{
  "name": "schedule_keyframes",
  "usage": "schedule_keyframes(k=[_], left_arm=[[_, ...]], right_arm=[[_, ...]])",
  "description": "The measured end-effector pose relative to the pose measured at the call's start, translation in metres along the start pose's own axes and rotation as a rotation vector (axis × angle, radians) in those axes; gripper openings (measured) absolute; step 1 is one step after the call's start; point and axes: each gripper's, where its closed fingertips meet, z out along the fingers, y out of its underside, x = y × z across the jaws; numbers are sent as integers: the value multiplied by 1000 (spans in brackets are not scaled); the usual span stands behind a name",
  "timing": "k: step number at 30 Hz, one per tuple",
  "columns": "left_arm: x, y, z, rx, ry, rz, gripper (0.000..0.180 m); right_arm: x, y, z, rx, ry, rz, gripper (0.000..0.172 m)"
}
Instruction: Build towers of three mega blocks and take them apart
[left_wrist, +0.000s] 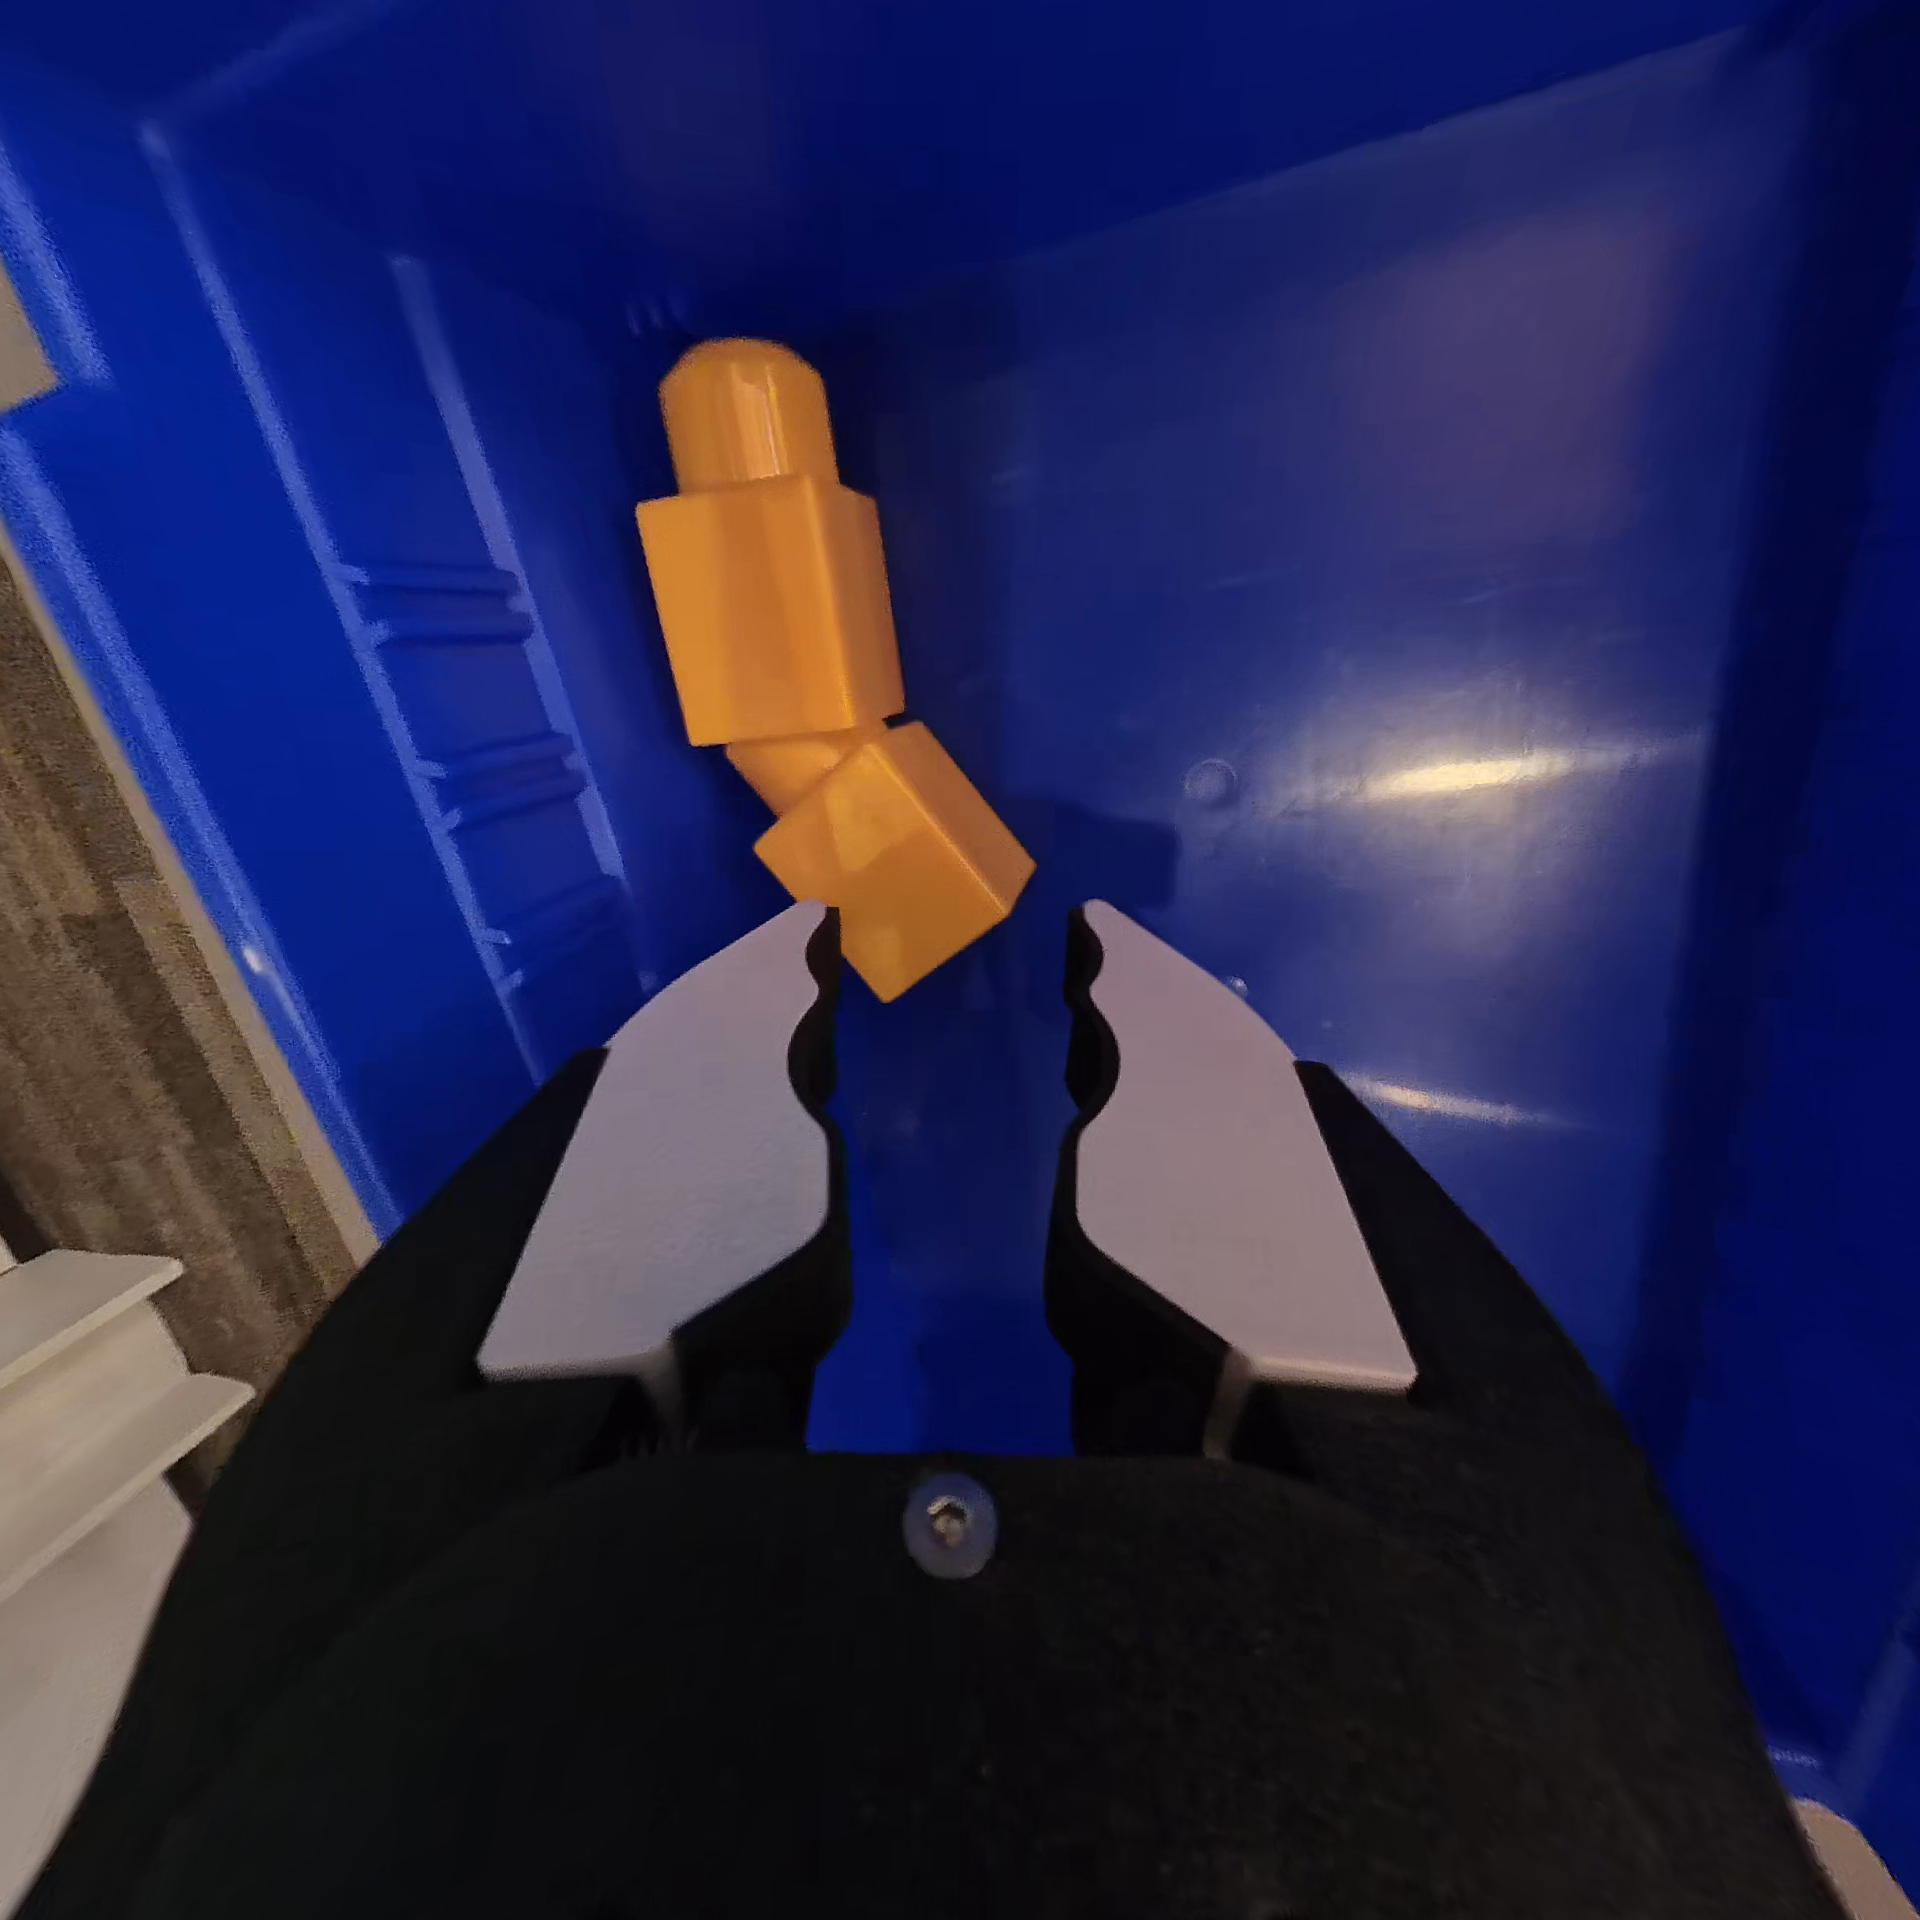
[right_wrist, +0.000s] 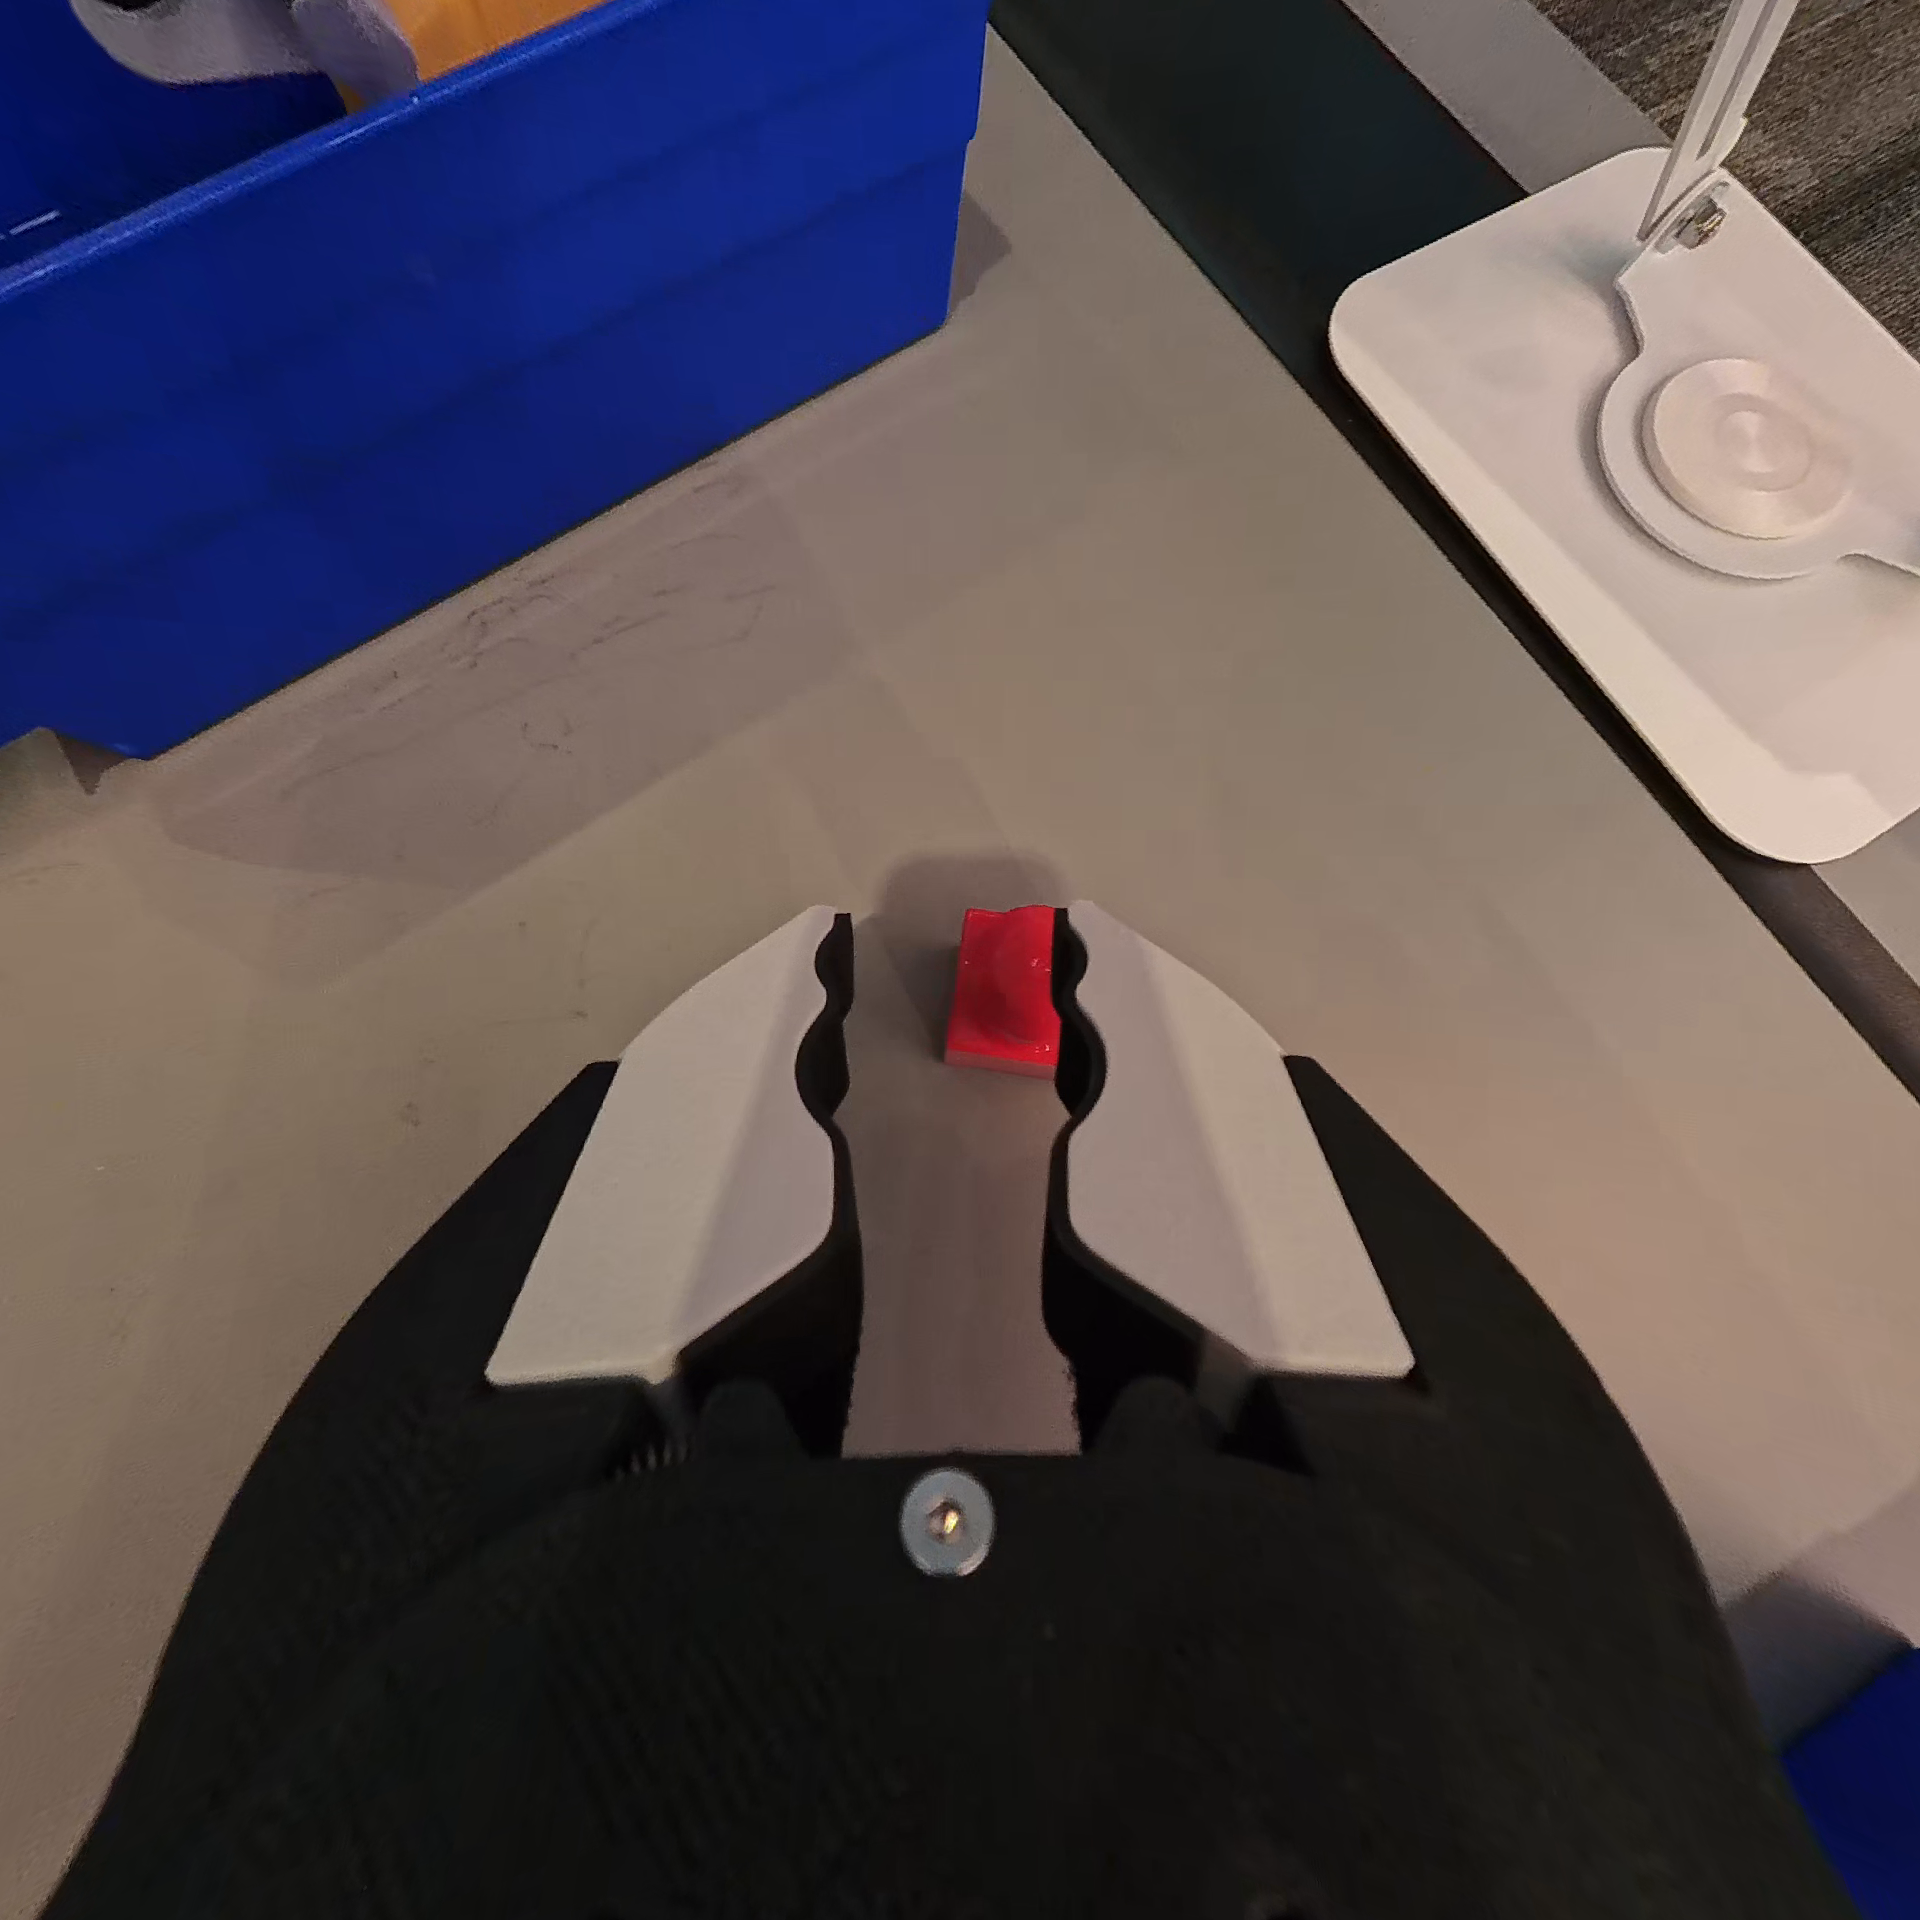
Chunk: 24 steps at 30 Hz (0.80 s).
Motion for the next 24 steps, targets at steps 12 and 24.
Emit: schedule_keyframes(k=[12, 24], left_arm=[[-8, 5, 18, -61, 16, -129, 50], [-2, 6, 2, -37, 122, -108, 46]], right_arm=[[-7, -2, 1, -9, 1, -39, 37], [-10, -4, -1, -6, -1, -59, 37]])
